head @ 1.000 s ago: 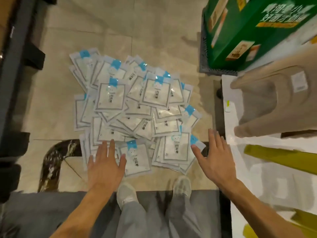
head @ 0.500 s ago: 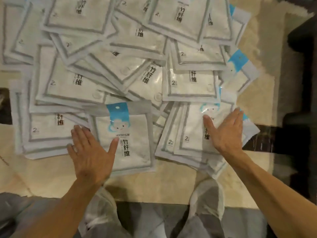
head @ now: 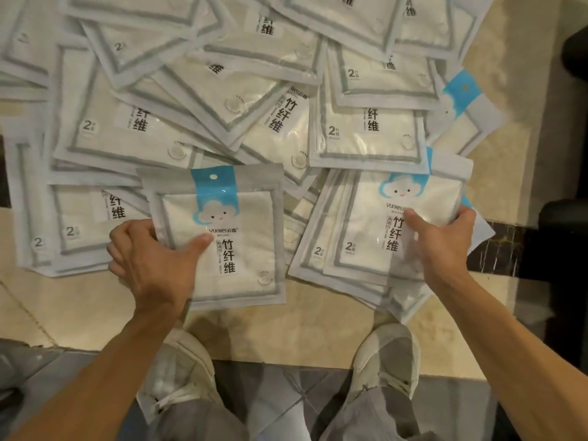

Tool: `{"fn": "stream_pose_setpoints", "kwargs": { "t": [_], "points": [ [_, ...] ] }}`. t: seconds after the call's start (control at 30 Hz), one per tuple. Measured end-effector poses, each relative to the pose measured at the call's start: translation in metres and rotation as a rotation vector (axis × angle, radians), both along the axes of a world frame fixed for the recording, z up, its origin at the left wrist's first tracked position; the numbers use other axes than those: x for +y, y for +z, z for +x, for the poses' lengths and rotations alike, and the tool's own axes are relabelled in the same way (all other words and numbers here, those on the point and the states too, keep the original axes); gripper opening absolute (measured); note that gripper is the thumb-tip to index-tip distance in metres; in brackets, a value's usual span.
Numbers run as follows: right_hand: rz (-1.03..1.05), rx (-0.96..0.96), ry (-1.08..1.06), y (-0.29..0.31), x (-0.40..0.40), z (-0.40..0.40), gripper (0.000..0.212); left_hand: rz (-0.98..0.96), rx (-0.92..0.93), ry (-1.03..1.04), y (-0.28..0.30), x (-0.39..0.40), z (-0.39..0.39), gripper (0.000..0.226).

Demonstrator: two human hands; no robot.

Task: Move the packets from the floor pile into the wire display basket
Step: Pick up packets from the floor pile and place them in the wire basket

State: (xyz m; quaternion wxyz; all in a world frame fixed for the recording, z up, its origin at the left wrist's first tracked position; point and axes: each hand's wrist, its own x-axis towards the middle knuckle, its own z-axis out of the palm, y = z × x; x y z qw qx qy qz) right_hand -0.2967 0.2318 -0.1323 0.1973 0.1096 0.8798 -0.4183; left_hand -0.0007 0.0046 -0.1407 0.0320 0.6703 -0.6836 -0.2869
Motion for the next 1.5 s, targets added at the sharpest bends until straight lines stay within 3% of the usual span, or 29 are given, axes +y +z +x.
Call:
{"fn": "stream_pose_setpoints", "kwargs": {
  "t": [0.07,0.13,0.27,0.53,0.67,0.8,0.93,1.07,1.3,1.4,1.5],
  "points": [
    [-0.046,-0.054,-0.012,0.014,0.003,0.003,0.045,0.096,0.078,0.028,0.011,0.001,-0.002,0.064],
    [-0.05,-0.098,0.05,0.027,0.009,0.007,0.034,0.273,0.28,0.151,0.026,0.005,-0.005,0.045],
    [-0.139,-0.227,0.074,0.059,0.014,0.022,0.035,0.508,0.49,0.207,0.052,0.005,-0.004,0.035],
    [-0.266,-0.416,0.112,0.158,-0.007,0.031,0.033,0.563,0.555,0.16,0.139,-0.025,0.003,0.038],
    [-0.344,-0.462,0.182,0.231,-0.036,0.023,0.044,0.599,0.622,0.177,0.21,-0.053,0.007,0.042],
    [-0.387,-0.465,0.28,0.323,-0.079,0.012,0.06,0.649,0.732,0.221,0.297,-0.09,0.013,0.053],
    [-0.43,-0.461,0.365,0.425,-0.129,0.004,0.04,0.66,0.846,0.251,0.404,-0.125,0.021,0.077],
    [-0.48,-0.429,0.481,0.545,-0.183,0.012,0.035,0.62,0.954,0.271,0.519,-0.155,0.041,0.055],
    [-0.623,-0.403,0.646,0.757,-0.253,0.059,0.046,0.442,1.133,0.313,0.727,-0.182,0.113,0.06],
    [-0.667,-0.363,0.73,0.836,-0.273,0.091,0.046,0.381,1.186,0.317,0.808,-0.184,0.158,0.091],
    [-0.716,-0.374,0.802,0.902,-0.285,0.133,0.057,0.281,1.244,0.322,0.88,-0.176,0.207,0.071]
  ]
}}
